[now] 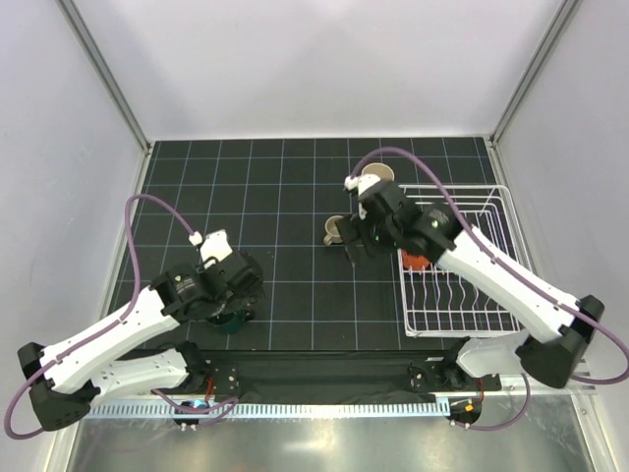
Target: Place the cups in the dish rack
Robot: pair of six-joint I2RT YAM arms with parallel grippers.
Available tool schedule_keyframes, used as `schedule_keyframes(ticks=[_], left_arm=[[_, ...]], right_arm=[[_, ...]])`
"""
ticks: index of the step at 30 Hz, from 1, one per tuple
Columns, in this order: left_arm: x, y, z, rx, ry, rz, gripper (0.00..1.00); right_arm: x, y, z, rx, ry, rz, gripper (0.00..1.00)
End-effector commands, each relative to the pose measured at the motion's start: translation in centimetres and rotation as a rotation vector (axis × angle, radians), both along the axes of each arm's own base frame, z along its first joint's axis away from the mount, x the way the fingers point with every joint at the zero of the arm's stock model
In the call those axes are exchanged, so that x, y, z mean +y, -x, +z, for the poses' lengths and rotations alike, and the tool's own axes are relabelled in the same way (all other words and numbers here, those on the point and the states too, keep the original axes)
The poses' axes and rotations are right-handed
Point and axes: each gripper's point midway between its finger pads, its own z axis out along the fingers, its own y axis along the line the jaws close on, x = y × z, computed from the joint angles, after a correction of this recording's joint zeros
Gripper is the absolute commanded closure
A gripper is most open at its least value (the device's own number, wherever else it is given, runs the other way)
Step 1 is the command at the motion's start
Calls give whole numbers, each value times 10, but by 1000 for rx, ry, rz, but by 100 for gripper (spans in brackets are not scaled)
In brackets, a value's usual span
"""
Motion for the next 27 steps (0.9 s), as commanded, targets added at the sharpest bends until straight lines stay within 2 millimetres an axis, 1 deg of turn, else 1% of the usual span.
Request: schedule_keyframes(ticks=[1,2,4,5,6,7,8,9,10,13,16,17,19,20,21,22,23,24,27], left_arm=[[24,0,0,17,-90,147,22],[24,1,-2,28,-94,169,22],[29,2,-5,58,-131,202,22],[29,0,-5,60,-133,220,22],[31,-1,-6,61,-142,237,22],[35,-1,-8,72,-156,258,22],[36,-1,-11,85,-160,283,22],[39,-2,-13,90,-160,308,22],[40,-3,-15,98,-161,327,22],[44,-3,-24,132,-145,413,23],[47,-2,-32,150,-130,488,23],[48,-2,-34,151,-122,514,24],[51,-1,-40,160,-106,575,25],[53,-4,-43,161,-88,609,27],[57,-2,-49,176,-94,634,27],[56,-1,-53,202,-78,650,28],[59,-4,-56,212,-63,686,29],[59,-7,-61,215,-51,695,29],[61,-14,-68,234,-25,732,33]], right_arm=[[17,9,36,-202,-98,31,7],[20,15,41,-227,-158,42,6],[28,28,43,-222,-227,102,1],[30,32,42,-231,-261,115,0],[28,42,51,-241,-317,140,0],[28,48,52,-244,-339,171,0],[29,55,49,-236,-344,214,0],[29,63,53,-243,-365,267,0],[27,64,51,-237,-364,258,0],[20,77,32,-139,-340,236,0],[28,101,23,-38,-391,317,0],[29,106,23,-24,-400,335,0],[25,112,20,-7,-402,345,0],[22,115,24,-20,-409,356,0],[19,117,26,-29,-411,362,0],[15,120,30,-42,-417,368,0],[12,121,32,-54,-415,373,0],[10,122,33,-60,-414,376,0],[2,124,34,-72,-397,374,0]])
